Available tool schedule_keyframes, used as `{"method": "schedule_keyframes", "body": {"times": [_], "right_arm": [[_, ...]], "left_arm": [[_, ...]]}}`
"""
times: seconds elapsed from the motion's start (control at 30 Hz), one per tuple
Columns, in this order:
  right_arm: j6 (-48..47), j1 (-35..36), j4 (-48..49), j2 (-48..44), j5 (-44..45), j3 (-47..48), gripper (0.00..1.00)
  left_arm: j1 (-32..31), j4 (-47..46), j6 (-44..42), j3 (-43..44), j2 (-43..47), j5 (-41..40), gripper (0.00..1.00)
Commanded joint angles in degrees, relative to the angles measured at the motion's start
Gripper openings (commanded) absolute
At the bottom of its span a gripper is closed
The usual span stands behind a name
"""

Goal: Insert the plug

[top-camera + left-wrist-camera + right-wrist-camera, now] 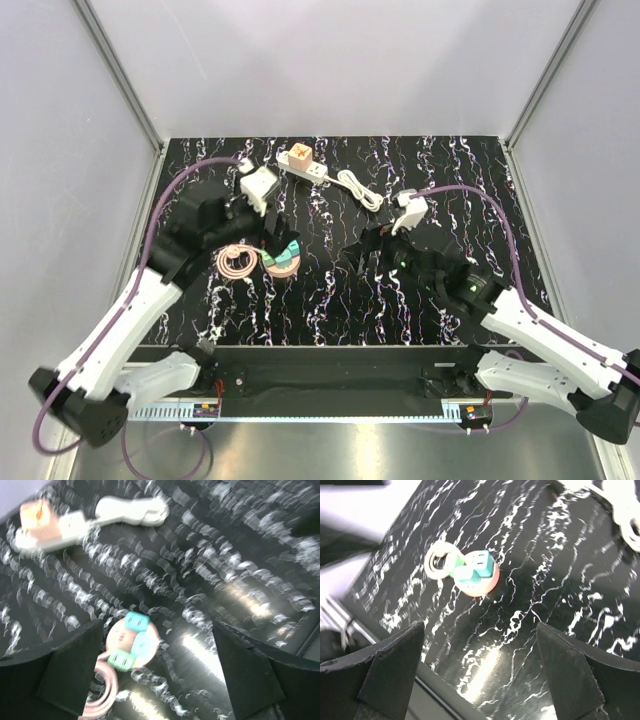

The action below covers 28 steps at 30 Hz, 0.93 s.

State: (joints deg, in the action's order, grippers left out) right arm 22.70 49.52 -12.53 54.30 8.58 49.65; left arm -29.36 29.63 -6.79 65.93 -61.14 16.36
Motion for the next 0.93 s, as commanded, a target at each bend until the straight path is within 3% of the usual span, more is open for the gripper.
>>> {"method": "schedule_keyframes", "body": {"times": [0.0,0.17,0.37,0.9], "right_arm": [[8.3,0.3,-8.5,-2.4,9.6,3.5,1.0],[9.2,0.3,-13.7,-5.4,14.1,4.7,1.0],[7.6,0.3,-12.0,-7.9,17.3,3.8,1.0],[4.1,0.3,-12.3,-5.4,19.5,5.7,1.0]], "left_arm": [[0.1,-11.5,3.4,-5.4,6.5,8.6,0.99],[0.1,-16.8,8.7,-9.8,12.0,12.6,0.99],[0.0,-25.2,13.8,-18.5,16.8,14.8,0.99],[0.0,-21.8,12.8,-19.8,23.1,10.5,0.99]]}}
